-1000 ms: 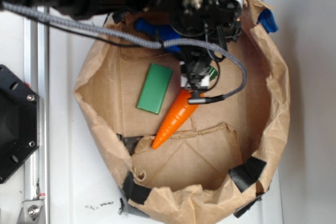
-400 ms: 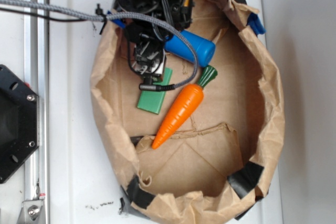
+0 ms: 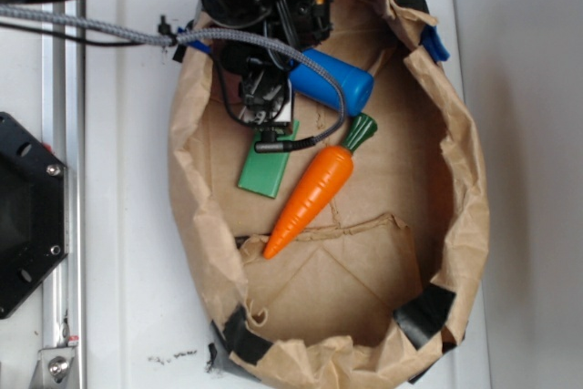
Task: Grab the blue bottle.
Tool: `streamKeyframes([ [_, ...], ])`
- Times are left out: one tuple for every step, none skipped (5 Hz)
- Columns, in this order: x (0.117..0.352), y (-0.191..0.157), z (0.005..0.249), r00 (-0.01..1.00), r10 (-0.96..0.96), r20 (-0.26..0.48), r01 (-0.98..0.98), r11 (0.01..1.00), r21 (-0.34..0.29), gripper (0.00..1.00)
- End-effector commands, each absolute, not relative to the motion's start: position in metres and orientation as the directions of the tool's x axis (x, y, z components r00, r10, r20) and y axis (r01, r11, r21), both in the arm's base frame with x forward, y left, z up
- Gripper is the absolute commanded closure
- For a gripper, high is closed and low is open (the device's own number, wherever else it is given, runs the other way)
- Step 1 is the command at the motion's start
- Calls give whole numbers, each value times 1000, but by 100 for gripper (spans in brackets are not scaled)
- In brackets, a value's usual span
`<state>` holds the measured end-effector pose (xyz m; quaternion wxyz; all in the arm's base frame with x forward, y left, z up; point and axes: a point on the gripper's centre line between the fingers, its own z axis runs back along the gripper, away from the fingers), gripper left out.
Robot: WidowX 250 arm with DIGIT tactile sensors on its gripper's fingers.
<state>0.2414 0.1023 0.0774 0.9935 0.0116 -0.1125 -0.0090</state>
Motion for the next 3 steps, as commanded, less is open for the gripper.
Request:
streamKeyframes([
  [243, 107, 79, 967, -15, 255, 1, 999, 54, 0],
  [241, 106, 70, 970, -25, 241, 11, 998, 59, 0],
  [244, 102, 68, 971, -19, 236, 6, 998, 55, 0],
])
